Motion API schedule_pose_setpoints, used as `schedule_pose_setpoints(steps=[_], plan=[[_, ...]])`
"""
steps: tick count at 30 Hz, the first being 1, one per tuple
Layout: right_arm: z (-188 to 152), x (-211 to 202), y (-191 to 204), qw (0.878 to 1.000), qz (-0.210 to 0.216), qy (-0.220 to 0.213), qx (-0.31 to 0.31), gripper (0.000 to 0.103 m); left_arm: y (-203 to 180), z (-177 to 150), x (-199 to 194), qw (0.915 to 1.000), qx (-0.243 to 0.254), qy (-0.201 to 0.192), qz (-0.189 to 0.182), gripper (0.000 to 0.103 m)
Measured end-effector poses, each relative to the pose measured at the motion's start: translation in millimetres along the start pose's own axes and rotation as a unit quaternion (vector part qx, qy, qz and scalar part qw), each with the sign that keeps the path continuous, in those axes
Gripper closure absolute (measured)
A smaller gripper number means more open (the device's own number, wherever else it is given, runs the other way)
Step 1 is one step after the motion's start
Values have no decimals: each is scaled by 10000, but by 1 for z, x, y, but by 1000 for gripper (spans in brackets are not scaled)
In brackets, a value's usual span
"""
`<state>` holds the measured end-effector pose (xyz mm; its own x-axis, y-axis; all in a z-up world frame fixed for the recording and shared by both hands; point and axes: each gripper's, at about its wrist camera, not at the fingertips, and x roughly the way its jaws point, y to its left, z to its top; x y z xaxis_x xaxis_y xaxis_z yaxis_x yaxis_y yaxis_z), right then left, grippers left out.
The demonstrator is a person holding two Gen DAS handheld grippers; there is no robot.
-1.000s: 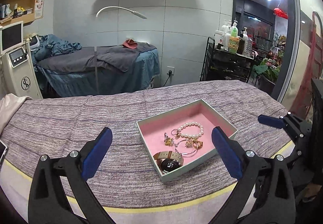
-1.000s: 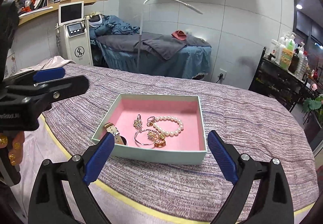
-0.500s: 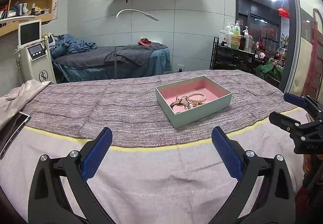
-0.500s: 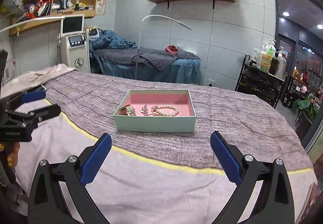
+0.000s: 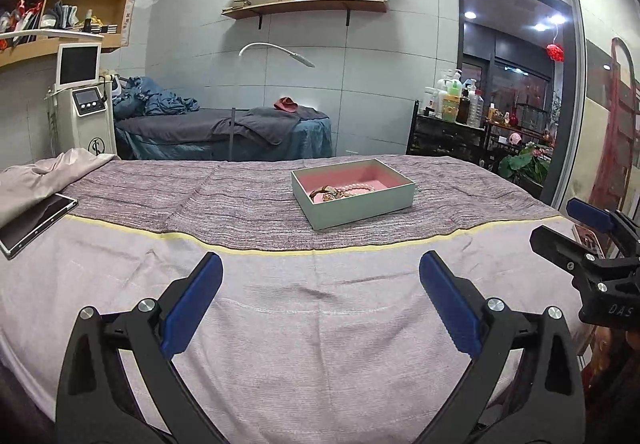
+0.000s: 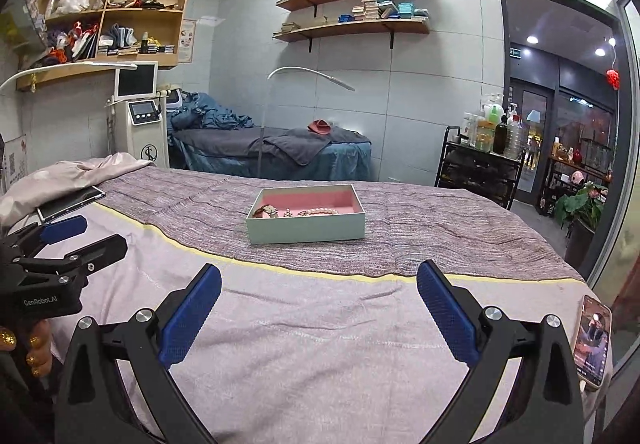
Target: Organize jewelry
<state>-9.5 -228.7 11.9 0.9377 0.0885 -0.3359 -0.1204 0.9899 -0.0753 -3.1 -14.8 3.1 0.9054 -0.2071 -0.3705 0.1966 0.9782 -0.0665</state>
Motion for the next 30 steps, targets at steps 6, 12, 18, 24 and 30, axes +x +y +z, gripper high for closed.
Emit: schedule_pose_setpoints(steps=[6,12,18,24,30], plan=[[0,-19,-4,9997,-93,-229,60,7,-7,-5,-13,9998,124,-71,166,6],[-2,-31,-8,9994,-134,-311,116,7,-5,-6,-21,9997,94,-85,204,6],[-4,-37,-8,9992,-134,-354,129,7,-7,-8,-25,9997,100,-54,220,6],[-4,-39,-7,9992,-126,-360,131,7,-10,-8,-24,9996,163,-27,242,6],[-4,-41,-5,9992,-123,-353,125,7,-8,-9,-24,9996,130,-20,238,6]])
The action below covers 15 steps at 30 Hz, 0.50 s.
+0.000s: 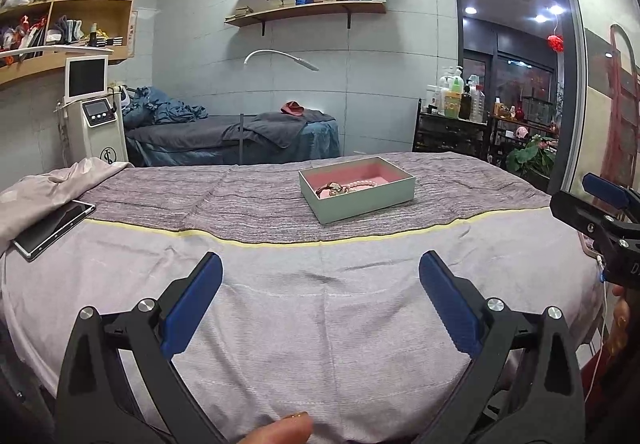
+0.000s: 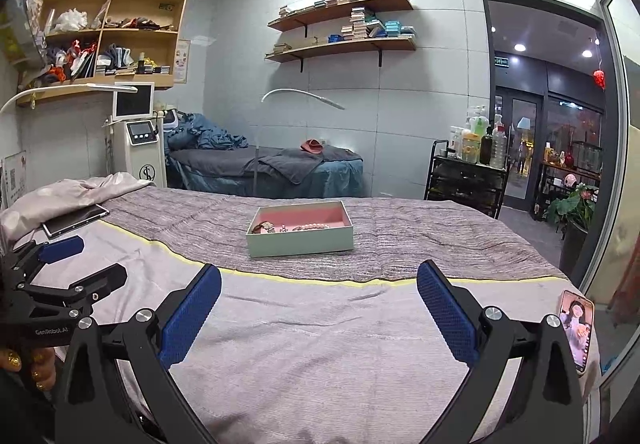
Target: Organize jewelry
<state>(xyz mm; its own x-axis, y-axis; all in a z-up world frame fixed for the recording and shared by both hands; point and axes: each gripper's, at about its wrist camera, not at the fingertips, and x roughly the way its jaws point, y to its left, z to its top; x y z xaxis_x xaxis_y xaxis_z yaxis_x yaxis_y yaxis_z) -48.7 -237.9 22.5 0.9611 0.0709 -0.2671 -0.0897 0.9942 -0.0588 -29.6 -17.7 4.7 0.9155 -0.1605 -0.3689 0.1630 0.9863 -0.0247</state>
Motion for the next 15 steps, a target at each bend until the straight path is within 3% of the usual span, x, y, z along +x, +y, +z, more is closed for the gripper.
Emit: schedule_pose_setpoints(steps=[15], plan=[[-2,1,6,10000,35,74,2,7,4,-2,1,10000,-70,44,54,6]])
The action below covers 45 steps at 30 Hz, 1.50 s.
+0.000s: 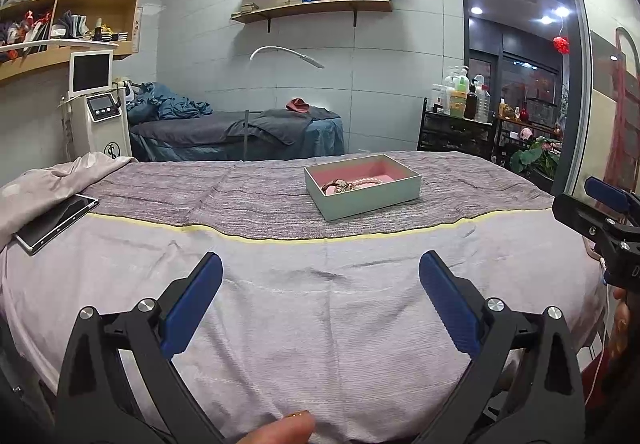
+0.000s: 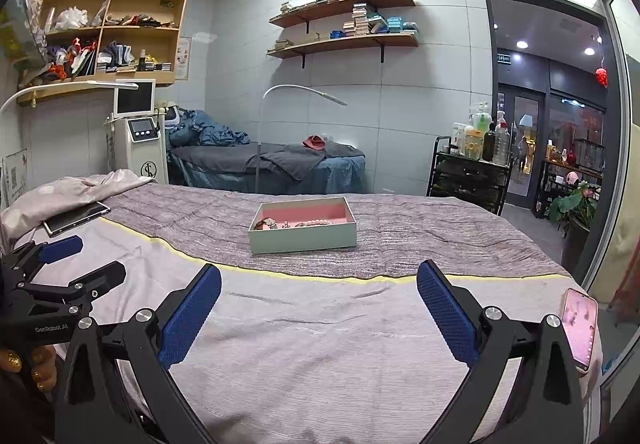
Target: Organize jewelry
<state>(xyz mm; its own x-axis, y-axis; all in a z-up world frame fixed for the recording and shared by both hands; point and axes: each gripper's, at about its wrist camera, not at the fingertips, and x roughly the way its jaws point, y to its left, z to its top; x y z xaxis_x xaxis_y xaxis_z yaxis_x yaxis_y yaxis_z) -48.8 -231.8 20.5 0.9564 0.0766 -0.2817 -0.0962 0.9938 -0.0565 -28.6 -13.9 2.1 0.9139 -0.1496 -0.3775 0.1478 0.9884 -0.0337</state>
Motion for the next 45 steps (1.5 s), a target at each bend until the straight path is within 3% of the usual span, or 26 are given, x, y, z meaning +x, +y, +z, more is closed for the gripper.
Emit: schedule_pose_setpoints(steps=[45], plan=[[-3,8,-1,9999,40,96,15,7,2,-5,6,10000,18,94,0,6]])
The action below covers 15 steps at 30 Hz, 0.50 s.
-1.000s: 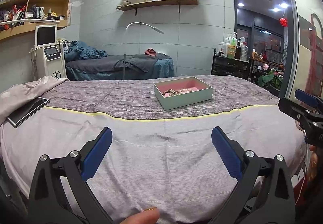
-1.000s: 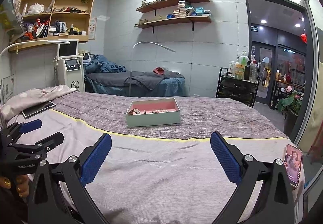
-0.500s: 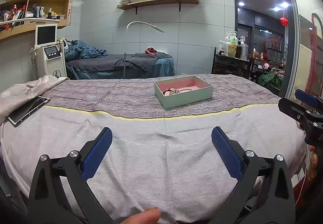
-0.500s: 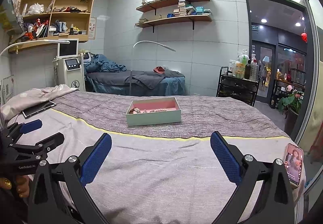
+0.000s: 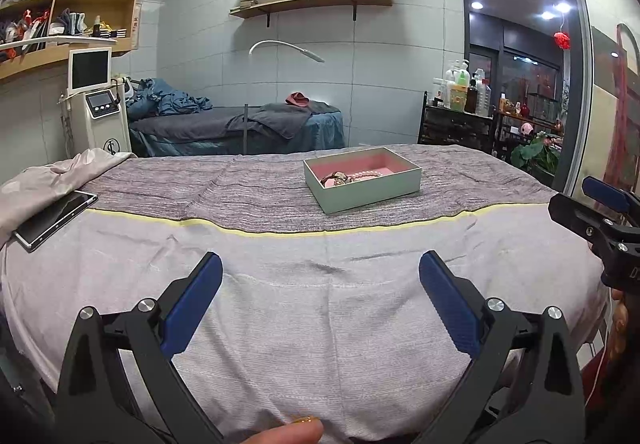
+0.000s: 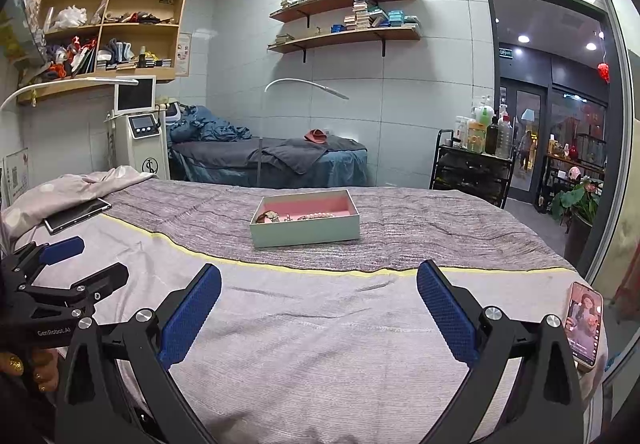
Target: Organize jewelry
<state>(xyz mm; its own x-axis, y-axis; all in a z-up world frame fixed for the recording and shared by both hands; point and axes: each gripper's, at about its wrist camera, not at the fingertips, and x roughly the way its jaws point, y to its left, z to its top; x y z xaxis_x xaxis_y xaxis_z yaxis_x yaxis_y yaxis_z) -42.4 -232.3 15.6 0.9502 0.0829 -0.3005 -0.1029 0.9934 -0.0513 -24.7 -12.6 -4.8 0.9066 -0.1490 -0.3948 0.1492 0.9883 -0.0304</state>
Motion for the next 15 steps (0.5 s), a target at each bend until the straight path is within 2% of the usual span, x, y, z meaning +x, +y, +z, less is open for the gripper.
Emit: schedule_pose_setpoints(steps=[15], plan=[[-3,3,2,10000,12,35,12,7,0,1,1,10000,-4,24,6,6]])
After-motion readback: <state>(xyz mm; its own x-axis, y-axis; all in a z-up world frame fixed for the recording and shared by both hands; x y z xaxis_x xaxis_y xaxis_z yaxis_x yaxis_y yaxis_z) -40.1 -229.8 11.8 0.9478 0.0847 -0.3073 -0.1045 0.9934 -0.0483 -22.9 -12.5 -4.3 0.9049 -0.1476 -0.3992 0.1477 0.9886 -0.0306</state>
